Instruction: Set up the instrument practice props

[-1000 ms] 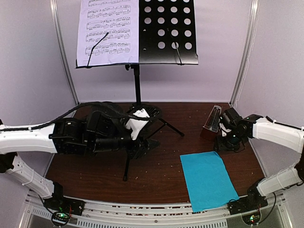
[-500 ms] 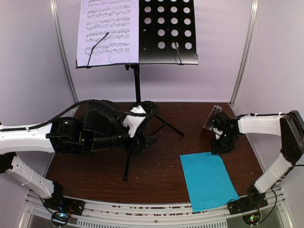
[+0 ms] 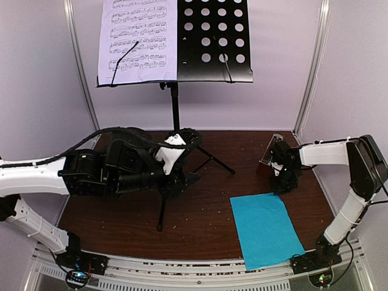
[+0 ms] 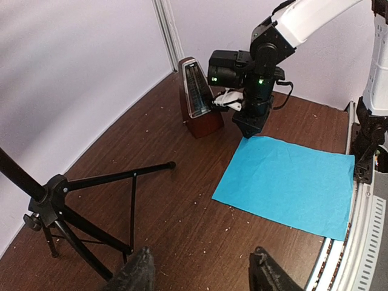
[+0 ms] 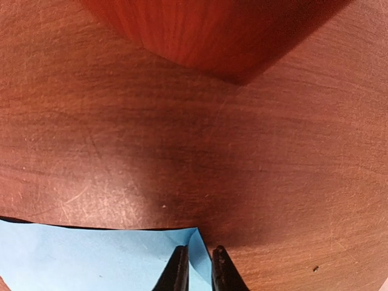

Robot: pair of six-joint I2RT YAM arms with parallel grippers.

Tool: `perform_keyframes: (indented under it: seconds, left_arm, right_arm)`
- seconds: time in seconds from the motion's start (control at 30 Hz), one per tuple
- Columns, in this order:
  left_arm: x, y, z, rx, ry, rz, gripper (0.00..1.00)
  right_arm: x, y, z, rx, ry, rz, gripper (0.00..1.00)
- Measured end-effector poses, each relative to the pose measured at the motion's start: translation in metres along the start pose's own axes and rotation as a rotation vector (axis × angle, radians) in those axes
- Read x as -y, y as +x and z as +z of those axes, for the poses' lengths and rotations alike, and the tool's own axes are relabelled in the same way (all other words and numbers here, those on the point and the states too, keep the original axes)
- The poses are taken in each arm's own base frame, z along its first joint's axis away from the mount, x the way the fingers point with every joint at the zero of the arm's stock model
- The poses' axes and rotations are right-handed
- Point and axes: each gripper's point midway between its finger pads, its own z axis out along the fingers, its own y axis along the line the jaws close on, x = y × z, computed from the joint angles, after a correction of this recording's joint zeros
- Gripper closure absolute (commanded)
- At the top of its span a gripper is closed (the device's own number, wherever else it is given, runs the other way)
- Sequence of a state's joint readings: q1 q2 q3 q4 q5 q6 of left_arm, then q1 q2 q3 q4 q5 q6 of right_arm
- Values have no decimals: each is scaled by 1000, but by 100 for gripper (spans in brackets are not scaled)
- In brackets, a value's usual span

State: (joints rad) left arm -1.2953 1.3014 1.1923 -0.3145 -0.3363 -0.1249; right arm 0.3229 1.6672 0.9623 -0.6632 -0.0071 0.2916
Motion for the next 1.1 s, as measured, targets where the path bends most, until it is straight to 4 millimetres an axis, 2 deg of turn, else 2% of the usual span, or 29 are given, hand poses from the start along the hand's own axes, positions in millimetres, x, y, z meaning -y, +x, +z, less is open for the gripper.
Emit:
perform_keyframes:
  seconds: [0.17, 0.37, 0.53, 0.63, 0.8, 1.0, 1.1]
  left_arm:
    - [-1, 0, 0, 0, -4, 16, 45]
    - [-1, 0, 0, 1, -6, 26, 45]
    - [-4, -1, 0, 1, -21, 28, 42]
    - [-7, 0, 0, 0, -37, 26, 35]
    - [-11, 0, 0, -1, -52, 23, 31]
    - [-10, -8, 3, 8, -36, 15, 24]
    - [-6, -10, 9, 6, -9, 14, 22]
  right_arm:
    - [8, -1, 2, -22, -9, 25, 100]
    - [14, 2, 5, -47, -20, 45, 100]
    - [2, -2, -1, -33, -93, 50, 100]
    - [-9, -14, -24, 40, -172, 51, 100]
    - [-22, -32, -77, 198, -293, 34, 100]
    - [-39, -35, -132, 323, -447, -8, 100]
    - [-48, -31, -166, 401, -541, -41, 100]
